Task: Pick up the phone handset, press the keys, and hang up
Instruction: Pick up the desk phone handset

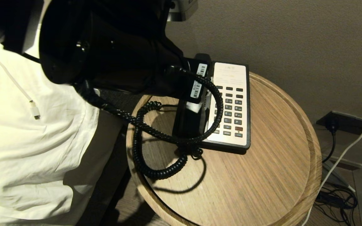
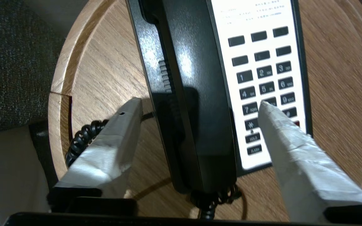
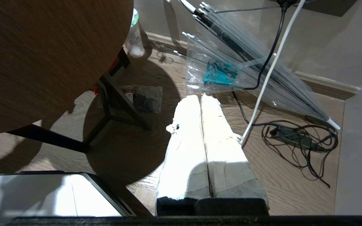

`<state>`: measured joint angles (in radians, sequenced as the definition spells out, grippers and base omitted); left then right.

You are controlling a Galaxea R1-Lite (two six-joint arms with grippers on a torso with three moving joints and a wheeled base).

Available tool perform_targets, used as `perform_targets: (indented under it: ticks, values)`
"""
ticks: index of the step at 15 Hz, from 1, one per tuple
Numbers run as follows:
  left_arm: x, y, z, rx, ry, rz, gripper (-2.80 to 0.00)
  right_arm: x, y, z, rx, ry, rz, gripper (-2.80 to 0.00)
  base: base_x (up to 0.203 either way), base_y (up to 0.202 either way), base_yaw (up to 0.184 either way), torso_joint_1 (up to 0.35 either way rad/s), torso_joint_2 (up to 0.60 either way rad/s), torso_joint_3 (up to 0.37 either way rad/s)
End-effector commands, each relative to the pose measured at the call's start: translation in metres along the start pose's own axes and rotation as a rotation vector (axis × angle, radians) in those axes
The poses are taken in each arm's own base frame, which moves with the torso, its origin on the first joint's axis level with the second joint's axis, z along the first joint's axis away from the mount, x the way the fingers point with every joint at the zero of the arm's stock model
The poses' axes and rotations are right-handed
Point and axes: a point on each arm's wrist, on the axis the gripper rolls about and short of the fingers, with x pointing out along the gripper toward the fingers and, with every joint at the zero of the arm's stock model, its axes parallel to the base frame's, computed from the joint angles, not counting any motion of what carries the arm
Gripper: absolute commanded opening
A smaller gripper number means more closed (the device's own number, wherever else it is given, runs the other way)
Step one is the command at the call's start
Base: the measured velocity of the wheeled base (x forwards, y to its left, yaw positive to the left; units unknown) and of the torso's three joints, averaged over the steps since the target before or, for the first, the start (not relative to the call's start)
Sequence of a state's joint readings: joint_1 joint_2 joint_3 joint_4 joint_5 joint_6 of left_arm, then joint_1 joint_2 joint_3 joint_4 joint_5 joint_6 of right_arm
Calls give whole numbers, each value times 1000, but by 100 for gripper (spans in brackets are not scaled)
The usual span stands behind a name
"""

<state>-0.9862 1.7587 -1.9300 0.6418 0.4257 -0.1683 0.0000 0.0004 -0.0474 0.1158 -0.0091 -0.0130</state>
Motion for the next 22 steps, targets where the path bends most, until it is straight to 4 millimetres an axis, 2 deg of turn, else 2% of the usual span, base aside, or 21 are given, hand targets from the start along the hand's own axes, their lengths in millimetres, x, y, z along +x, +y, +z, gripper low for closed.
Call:
perform_targets:
  ticks: [1, 12, 22]
  values:
    - [11, -5, -2, 3, 4, 18, 0, 0, 0, 0, -1, -1, 0, -280, 0, 0, 0, 0, 0, 0]
    - [39, -16, -7, 25, -1, 102, 0, 0, 0, 0, -1, -1, 0, -280, 0, 0, 0, 0, 0, 0]
    - [43, -11, -7, 18, -2, 117, 0, 0, 0, 0, -1, -1, 0, -280, 0, 0, 0, 0, 0, 0]
